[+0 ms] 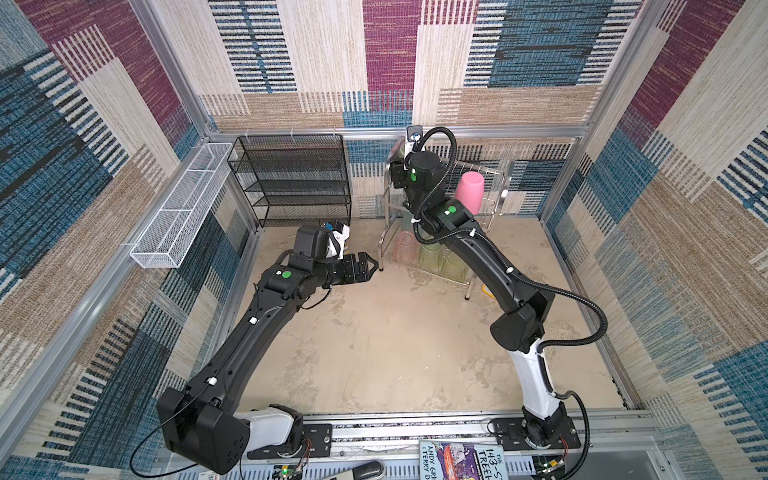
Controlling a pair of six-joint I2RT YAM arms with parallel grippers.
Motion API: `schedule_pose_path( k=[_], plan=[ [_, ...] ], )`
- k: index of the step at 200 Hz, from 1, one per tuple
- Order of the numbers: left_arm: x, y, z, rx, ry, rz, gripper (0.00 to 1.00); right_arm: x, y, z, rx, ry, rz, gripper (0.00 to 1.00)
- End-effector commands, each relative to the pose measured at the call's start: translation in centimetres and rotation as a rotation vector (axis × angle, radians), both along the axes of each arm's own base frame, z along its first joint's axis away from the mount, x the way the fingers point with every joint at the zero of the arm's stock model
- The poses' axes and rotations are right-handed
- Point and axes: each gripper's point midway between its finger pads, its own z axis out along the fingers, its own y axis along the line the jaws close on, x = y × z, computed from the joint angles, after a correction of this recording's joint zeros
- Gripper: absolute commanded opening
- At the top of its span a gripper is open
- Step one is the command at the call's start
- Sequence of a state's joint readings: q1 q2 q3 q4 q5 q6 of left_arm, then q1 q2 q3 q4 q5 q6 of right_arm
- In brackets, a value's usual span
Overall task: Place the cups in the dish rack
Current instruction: 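Carry the pale green cup with the right gripper over the dish rack, then lower the pale green cup upright into the rack beside the other cups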
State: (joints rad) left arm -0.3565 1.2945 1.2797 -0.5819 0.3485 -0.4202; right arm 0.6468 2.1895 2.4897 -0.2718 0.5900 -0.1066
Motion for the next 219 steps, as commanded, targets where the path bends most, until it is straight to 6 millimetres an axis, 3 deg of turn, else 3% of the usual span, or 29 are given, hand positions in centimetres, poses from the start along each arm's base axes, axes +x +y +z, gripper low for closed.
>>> schedule_pose_path(
  k=[1,50,143,219],
  plan=[
    [0.1,-0.1,0.7,0.021,-0.078,-0.040,0.91,0.7,-0.4,-0.5,-0.011,0.011,0.007,0.55],
    [-0.1,-0.1,0.2,0.025,-0.106,-0.043,0.91,2.5,-1.8,-2.1,-0.014,0.040,0.000,0.55],
    [-0.1,-0.3,-1.0,0.016,-0.091,-0.041,0.90,5.3,-2.5,-5.7,-0.027,0.084,0.000,0.56],
    [0.0,-0.3,-1.3,0.013,-0.088,-0.034,0.90,6.4,-2.0,-8.8,-0.022,0.141,0.024,0.57]
  ],
)
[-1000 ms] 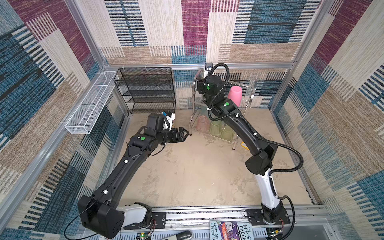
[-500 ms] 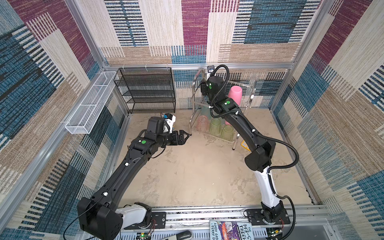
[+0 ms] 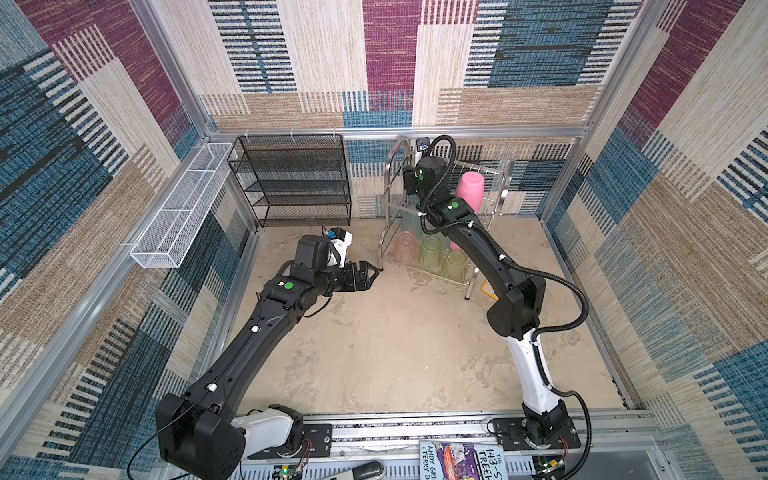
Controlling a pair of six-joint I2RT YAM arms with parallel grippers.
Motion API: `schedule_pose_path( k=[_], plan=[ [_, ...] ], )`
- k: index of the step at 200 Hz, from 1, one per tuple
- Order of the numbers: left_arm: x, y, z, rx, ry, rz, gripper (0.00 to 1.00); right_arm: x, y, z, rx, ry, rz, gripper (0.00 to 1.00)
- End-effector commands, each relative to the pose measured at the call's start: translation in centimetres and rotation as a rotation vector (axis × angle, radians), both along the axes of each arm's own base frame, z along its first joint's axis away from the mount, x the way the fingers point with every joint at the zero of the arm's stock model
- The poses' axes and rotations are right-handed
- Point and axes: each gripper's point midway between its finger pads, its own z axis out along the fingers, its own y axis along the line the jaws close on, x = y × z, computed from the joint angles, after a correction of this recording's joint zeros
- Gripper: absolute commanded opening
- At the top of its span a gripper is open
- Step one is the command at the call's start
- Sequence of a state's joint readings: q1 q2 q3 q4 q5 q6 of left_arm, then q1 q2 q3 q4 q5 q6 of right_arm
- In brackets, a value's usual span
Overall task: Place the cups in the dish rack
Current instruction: 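Lower the pale green cup upright into the rack beside the other cups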
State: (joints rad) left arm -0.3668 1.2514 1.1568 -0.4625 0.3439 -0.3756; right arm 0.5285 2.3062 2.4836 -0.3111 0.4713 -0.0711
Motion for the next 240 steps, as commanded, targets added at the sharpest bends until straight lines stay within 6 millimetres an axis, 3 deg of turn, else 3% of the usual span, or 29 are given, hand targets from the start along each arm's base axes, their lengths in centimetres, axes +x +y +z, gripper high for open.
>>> schedule_pose_path(
  k=[1,131,240],
  plan=[
    [0.3,-0.1,0.3,-0.002,-0.024,-0.002,0.90,0.2,0.7,-0.4,0.029,0.001,0.024,0.57],
    [0.3,0.1,0.2,0.006,-0.026,0.005,0.90,0.3,0.7,-1.8,0.017,0.040,0.017,0.64],
    [0.1,0.3,0.6,0.005,-0.037,0.011,0.90,-0.1,0.4,-0.8,0.015,0.023,0.011,0.76]
  ],
)
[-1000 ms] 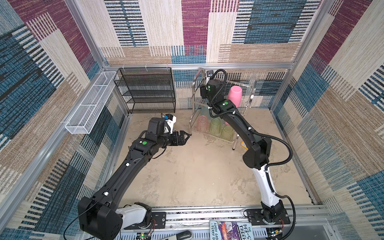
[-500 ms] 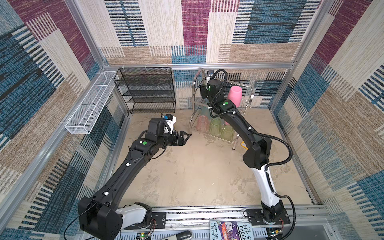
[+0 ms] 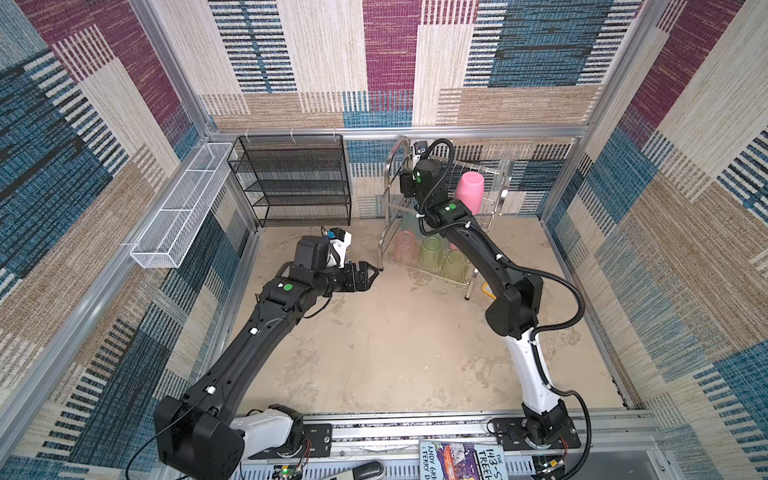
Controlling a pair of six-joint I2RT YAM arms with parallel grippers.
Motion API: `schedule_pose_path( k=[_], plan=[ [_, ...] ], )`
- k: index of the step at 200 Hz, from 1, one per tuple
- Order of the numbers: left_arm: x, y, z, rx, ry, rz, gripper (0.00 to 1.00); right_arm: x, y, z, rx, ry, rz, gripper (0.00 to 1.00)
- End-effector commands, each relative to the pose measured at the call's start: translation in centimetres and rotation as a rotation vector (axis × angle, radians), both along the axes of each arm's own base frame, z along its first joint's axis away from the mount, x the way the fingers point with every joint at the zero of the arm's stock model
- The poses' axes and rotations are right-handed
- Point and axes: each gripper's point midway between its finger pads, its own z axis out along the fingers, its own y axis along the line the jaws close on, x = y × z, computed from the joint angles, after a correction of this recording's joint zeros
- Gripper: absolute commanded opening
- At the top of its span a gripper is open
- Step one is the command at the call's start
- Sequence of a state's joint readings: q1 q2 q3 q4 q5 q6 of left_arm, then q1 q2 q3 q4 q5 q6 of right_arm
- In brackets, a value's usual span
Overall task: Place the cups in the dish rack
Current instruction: 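Lower the pale green cup upright into the rack beside the other cups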
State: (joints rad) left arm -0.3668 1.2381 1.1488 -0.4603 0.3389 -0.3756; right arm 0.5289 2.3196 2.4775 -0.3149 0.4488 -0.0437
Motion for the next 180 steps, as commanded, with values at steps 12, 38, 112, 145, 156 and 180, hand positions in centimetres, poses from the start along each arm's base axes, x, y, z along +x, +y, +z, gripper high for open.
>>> schedule_pose_path(
  k=[12,38,112,145,156,180],
  plan=[
    [0.2,0.2,0.5,0.004,-0.031,0.007,0.90,-0.4,-0.3,0.8,-0.002,-0.006,-0.010,0.77],
    [0.2,0.2,0.6,0.006,-0.033,0.006,0.90,-0.6,-0.5,1.6,-0.004,-0.022,-0.015,0.80],
    [0.1,0.3,0.6,0.011,-0.038,0.009,0.92,-1.7,-1.2,5.2,0.002,-0.088,-0.013,0.87],
    [0.0,0.9,1.2,0.037,-0.055,0.023,0.94,-3.2,-1.1,8.2,0.034,-0.125,0.038,0.90],
    [0.0,1.2,1.4,0.050,-0.062,0.031,0.95,-4.0,-1.2,9.6,0.049,-0.143,0.055,0.92],
    [-0.2,2.0,2.2,0.084,-0.101,0.055,0.97,-6.3,-2.1,13.0,0.075,-0.192,0.078,0.95]
  ],
)
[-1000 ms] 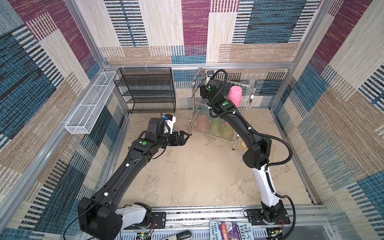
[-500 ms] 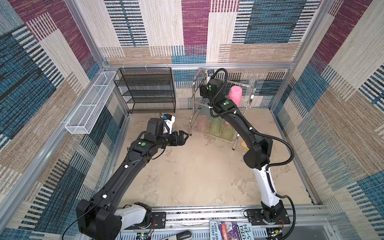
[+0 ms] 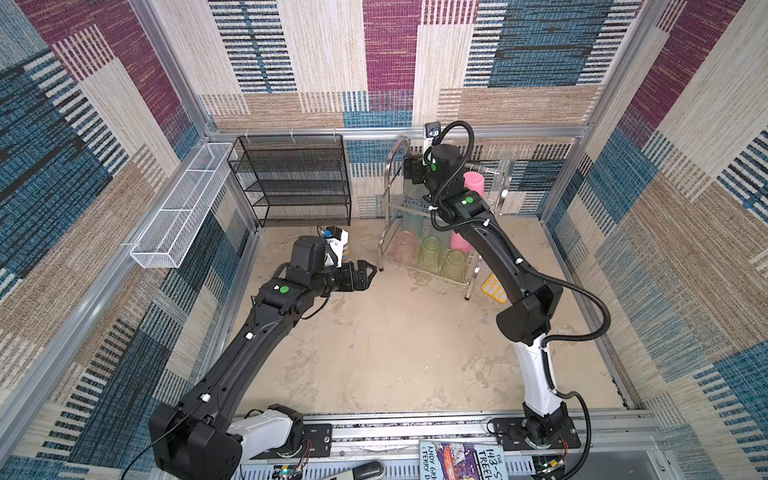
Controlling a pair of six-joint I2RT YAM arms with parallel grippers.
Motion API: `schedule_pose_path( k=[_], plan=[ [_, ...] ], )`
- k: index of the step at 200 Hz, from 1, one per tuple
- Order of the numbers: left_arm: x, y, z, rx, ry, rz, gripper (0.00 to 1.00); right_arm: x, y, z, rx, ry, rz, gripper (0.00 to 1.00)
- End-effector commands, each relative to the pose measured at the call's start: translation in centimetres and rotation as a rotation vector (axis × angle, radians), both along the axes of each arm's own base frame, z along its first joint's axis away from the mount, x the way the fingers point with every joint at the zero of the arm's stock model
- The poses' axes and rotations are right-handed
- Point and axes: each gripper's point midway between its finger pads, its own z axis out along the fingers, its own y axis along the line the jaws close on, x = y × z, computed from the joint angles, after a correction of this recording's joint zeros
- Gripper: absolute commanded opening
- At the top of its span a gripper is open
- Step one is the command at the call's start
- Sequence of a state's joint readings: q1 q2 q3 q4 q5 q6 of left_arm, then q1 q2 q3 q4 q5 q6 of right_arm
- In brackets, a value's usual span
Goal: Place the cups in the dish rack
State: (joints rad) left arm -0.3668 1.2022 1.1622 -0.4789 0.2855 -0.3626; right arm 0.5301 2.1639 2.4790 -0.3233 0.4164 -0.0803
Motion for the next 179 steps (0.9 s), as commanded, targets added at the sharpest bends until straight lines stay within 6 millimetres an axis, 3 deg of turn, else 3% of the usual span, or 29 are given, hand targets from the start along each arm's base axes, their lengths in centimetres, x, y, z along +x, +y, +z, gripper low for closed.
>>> schedule_pose_path(
  k=[1,35,61,100,135,179],
  plan=[
    [-0.1,1.1,1.0,0.060,-0.056,0.020,0.97,-2.3,-0.4,3.8,0.032,-0.065,0.044,0.95],
    [-0.7,2.2,2.9,0.088,-0.135,0.043,0.99,-6.5,-3.5,8.0,0.026,-0.141,0.010,1.00],
    [-1.1,3.6,4.5,0.121,-0.205,0.090,0.99,-10.2,-7.5,9.2,0.027,-0.187,-0.046,1.00],
    [-1.0,6.7,5.5,0.222,-0.289,0.223,0.99,-16.5,-17.7,9.3,0.118,-0.254,-0.188,1.00],
    [0.1,11.8,4.6,0.379,-0.320,0.471,1.00,-21.0,-24.5,3.9,0.158,-0.255,-0.318,1.00],
    [0.4,17.3,1.3,0.404,-0.358,0.736,0.99,-22.9,-29.6,-7.9,0.238,-0.171,-0.454,1.00]
  ],
)
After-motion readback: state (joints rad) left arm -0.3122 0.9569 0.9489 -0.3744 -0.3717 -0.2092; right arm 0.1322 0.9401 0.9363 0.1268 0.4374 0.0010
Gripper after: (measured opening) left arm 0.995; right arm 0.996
